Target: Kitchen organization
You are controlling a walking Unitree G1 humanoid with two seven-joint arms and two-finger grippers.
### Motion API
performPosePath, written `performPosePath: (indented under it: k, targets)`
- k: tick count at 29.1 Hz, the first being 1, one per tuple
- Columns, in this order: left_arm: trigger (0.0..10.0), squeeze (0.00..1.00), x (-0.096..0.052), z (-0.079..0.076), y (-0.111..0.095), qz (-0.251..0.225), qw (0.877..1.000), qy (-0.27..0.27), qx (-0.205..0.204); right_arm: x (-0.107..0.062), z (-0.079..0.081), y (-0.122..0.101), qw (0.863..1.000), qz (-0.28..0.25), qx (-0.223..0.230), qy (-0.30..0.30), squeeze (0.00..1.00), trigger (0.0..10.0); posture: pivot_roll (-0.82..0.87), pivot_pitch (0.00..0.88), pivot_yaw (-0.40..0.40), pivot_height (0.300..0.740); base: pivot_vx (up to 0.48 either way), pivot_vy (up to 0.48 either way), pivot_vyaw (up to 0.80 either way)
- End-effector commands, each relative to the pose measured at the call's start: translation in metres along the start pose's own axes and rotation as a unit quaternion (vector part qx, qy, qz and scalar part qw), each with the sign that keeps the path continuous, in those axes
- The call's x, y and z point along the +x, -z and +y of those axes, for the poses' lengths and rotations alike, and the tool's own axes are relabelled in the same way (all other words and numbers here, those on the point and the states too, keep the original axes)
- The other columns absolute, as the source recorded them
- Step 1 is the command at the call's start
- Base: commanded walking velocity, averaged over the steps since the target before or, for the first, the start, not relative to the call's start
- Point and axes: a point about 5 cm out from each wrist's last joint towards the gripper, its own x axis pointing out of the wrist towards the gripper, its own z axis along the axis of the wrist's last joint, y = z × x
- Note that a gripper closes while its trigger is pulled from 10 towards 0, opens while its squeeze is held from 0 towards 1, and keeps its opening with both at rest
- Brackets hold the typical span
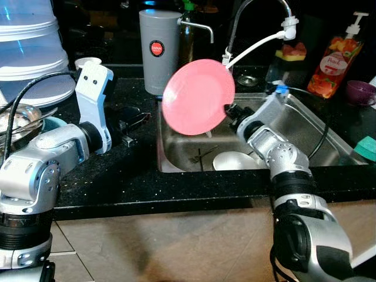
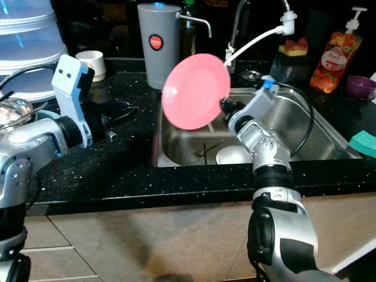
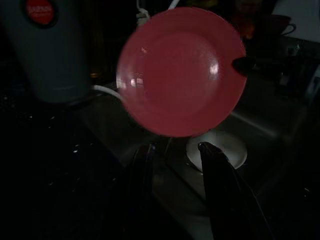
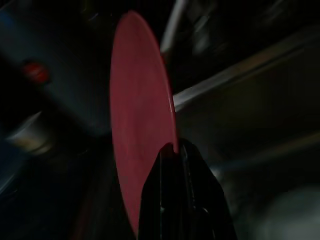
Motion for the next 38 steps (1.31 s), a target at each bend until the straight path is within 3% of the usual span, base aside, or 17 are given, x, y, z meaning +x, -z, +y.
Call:
performPosePath:
  k: [1, 5, 6, 7, 10, 13, 21, 25, 26, 27, 28, 30, 31, 32, 35, 36, 38]
  targets:
    - [10.0, 0.00, 0.002, 0.001, 0.010, 0.018, 1.000, 0.000, -0.001, -0.002, -0.009, -0.008, 0.999, -0.030, -0.022, 0.029, 0.00, 0.0, 0.14, 0.052, -0.008, 0.740, 0.000, 0.000, 0.00]
    - [10.0, 0.00, 0.011, 0.000, 0.032, 0.050, 0.999, 0.006, 0.004, -0.001, -0.012, -0.009, 0.991, -0.046, -0.113, 0.046, 0.00, 0.0, 0.14, 0.054, -0.005, 0.740, 0.000, 0.000, 0.00]
    - [10.0, 0.00, 0.011, 0.000, 0.032, 0.050, 0.999, 0.006, 0.004, -0.001, -0.012, -0.009, 0.991, -0.046, -0.113, 0.046, 0.00, 0.0, 0.14, 0.054, -0.005, 0.740, 0.000, 0.000, 0.00]
    - [10.0, 0.00, 0.015, -0.001, 0.039, 0.061, 0.998, 0.013, -0.001, -0.001, -0.009, -0.005, 0.987, -0.039, -0.149, 0.033, 0.00, 0.0, 0.14, 0.056, -0.006, 0.740, 0.000, 0.000, 0.00]
    - [10.0, 0.00, 0.017, -0.003, 0.045, 0.069, 0.997, 0.020, -0.007, -0.001, -0.007, -0.002, 0.983, -0.035, -0.177, 0.024, 0.00, 0.0, 0.14, 0.056, -0.006, 0.740, 0.000, 0.000, 0.00]
    - [10.0, 0.00, 0.024, -0.017, 0.061, 0.090, 0.993, 0.075, -0.018, -0.003, 0.000, 0.013, 0.967, -0.018, -0.255, -0.005, 0.00, 0.0, 0.13, 0.058, -0.001, 0.740, 0.000, 0.000, 0.00]
    - [10.0, 0.00, 0.026, -0.024, 0.060, 0.092, 0.990, 0.109, -0.005, -0.003, 0.000, 0.024, 0.956, 0.007, -0.294, -0.016, 0.00, 0.0, 0.13, 0.058, -0.001, 0.740, 0.000, 0.000, 0.00]
    - [10.0, 0.00, 0.026, -0.020, 0.060, 0.094, 0.990, 0.102, 0.012, -0.005, -0.004, 0.041, 0.933, 0.066, -0.351, -0.033, 0.00, 0.1, 0.13, 0.056, -0.003, 0.740, 0.000, 0.000, 0.00]
    - [10.0, 0.00, 0.026, -0.020, 0.060, 0.094, 0.990, 0.102, 0.012, -0.005, -0.004, 0.041, 0.933, 0.066, -0.351, -0.033, 0.00, 0.1, 0.13, 0.056, -0.003, 0.740, 0.000, 0.000, 0.00]
    - [10.0, 0.00, 0.026, -0.020, 0.061, 0.094, 0.990, 0.101, 0.015, -0.006, -0.004, 0.045, 0.930, 0.077, -0.358, -0.037, 0.00, 1.2, 0.13, 0.056, -0.003, 0.740, 0.000, 0.000, 0.00]
    - [10.0, 0.00, 0.026, -0.020, 0.061, 0.094, 0.990, 0.101, 0.016, -0.007, -0.004, 0.049, 0.926, 0.087, -0.364, -0.043, 0.00, 5.0, 0.13, 0.056, -0.003, 0.740, 0.000, 0.000, 0.00]
    - [10.0, 0.00, 0.026, -0.020, 0.061, 0.093, 0.990, 0.103, 0.017, -0.008, -0.003, 0.054, 0.922, 0.096, -0.372, -0.052, 0.00, 9.2, 0.13, 0.056, -0.004, 0.740, 0.000, 0.000, 0.00]
    - [10.0, 0.00, 0.026, -0.020, 0.061, 0.093, 0.990, 0.103, 0.017, -0.008, -0.003, 0.054, 0.922, 0.096, -0.372, -0.052, 0.00, 9.2, 0.13, 0.056, -0.004, 0.740, 0.000, 0.000, 0.00]
    - [10.0, 0.00, 0.025, -0.019, 0.062, 0.093, 0.990, 0.104, 0.019, -0.008, -0.002, 0.056, 0.920, 0.100, -0.375, -0.058, 0.00, 10.0, 0.13, 0.056, -0.003, 0.740, 0.000, 0.000, 0.00]
    - [10.0, 0.00, 0.025, -0.019, 0.062, 0.094, 0.990, 0.104, 0.021, -0.008, -0.001, 0.056, 0.919, 0.101, -0.377, -0.060, 0.00, 10.0, 0.13, 0.056, -0.003, 0.740, 0.000, 0.000, 0.00]
    - [10.0, 0.00, 0.025, -0.019, 0.062, 0.094, 0.990, 0.103, 0.022, -0.008, -0.001, 0.056, 0.918, 0.102, -0.377, -0.061, 0.08, 10.0, 0.13, 0.056, -0.003, 0.740, 0.000, 0.000, 0.00]
    - [10.0, 0.00, 0.025, -0.018, 0.062, 0.094, 0.990, 0.103, 0.023, -0.008, -0.001, 0.056, 0.918, 0.103, -0.379, -0.062, 0.08, 10.0, 0.13, 0.056, -0.003, 0.740, 0.000, 0.000, 0.00]
